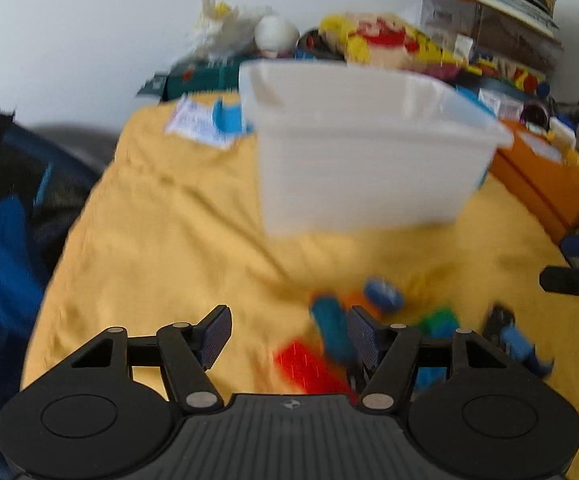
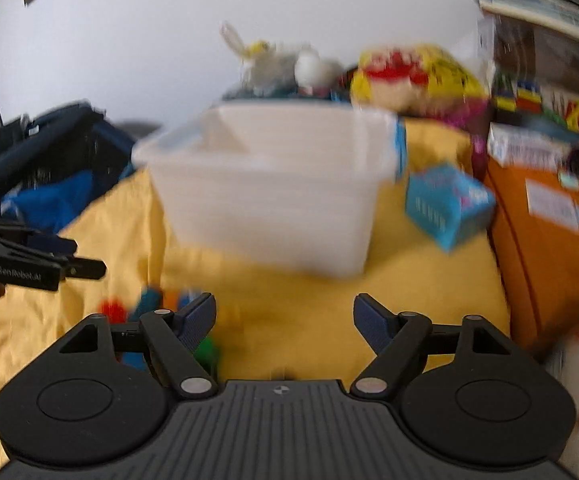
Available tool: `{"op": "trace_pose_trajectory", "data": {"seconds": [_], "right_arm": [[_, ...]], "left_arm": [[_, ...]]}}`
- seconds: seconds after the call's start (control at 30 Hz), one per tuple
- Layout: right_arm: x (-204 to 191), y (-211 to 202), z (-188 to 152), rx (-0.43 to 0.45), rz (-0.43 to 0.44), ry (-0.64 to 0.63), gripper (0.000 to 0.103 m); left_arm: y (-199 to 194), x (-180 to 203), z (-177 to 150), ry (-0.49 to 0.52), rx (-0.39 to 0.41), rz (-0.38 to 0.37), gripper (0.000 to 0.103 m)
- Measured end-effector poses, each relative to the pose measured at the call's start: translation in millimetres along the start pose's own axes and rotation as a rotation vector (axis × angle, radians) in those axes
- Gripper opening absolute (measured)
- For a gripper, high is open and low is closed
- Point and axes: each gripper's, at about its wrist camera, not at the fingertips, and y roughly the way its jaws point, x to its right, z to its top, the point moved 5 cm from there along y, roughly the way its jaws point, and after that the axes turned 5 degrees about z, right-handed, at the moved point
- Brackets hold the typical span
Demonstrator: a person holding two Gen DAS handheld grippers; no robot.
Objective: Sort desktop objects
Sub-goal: 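Grasp the red block with the left tool while the right tool grasps a blue block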
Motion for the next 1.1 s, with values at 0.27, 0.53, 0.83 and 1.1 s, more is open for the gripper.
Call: {"op": "trace_pose_trajectory", "data": {"seconds": [0.27,0.53,0.83,1.1], "right_arm": [[0,-4,-61,-0.114,-0.021,0.02,0.058],[-8,0,-78,-0.15,-0.046,-0.062,0.044],[-9,11,-86,-0.177,-0.049,-0.082,0.036],[-13,19,-86,-0.197,-0.019,-0.075,0.024]], "left_arm": [[3,12,-41,0.029,-0.043,-0.024,0.068],[16,19,-54,0.04,-0.077,-0.008,0.067],[29,22,-50,0.042,-0.078,0.0,0.067],[39,21,-45,0.03,-0.086,-0.001,0.062]]}}
